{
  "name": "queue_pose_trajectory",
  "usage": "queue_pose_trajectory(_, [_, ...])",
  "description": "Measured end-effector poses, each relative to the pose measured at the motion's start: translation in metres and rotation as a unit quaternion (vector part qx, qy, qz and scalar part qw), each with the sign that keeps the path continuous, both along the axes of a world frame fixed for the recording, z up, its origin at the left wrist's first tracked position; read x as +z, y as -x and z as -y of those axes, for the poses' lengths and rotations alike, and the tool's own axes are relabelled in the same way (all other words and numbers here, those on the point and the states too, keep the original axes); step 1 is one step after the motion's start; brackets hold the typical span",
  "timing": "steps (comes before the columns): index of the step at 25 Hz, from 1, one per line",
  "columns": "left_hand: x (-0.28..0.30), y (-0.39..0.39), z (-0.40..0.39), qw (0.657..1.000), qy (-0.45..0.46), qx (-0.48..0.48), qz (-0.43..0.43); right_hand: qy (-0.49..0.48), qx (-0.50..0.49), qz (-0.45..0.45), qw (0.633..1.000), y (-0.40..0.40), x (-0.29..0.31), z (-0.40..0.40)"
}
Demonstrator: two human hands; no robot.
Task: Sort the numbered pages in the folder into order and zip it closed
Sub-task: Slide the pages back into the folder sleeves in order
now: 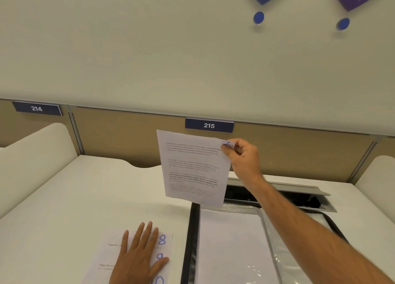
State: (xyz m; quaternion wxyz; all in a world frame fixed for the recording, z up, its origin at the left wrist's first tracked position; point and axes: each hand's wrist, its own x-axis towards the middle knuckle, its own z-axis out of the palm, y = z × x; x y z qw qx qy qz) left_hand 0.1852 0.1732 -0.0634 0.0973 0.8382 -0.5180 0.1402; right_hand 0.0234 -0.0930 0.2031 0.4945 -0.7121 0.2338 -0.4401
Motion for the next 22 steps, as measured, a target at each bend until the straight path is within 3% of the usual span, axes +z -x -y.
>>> queue_pose_trajectory(4, [0.028,0.010,0.010,0.996,-0.029,0.028,-0.075,-0.002,0.015,0.018,1.000,0.036,0.012,0.008])
queue_pose_trajectory(7, [0.067,0.038,0.036,0.968,0.091,0.052,-0.226,-0.020,0.025,0.025,0.999,0.063,0.018,0.015])
queue_pose_trajectory(11, [0.125,0.093,0.071,0.817,0.277,-0.014,-0.505,-0.064,0.039,0.041,0.996,0.100,0.020,0.023])
queue_pose_trajectory(14, [0.144,0.130,0.093,0.698,0.310,-0.065,-0.642,-0.122,0.029,0.066,0.990,0.127,0.016,0.033])
queue_pose_trajectory(17, [0.150,0.164,0.111,0.648,0.304,-0.078,-0.694,-0.154,0.003,0.069,0.986,0.152,0.007,0.045])
queue_pose_trajectory(22, [0.150,0.212,0.137,0.621,0.334,-0.024,-0.709,-0.217,0.029,0.016,0.976,0.202,-0.026,0.062])
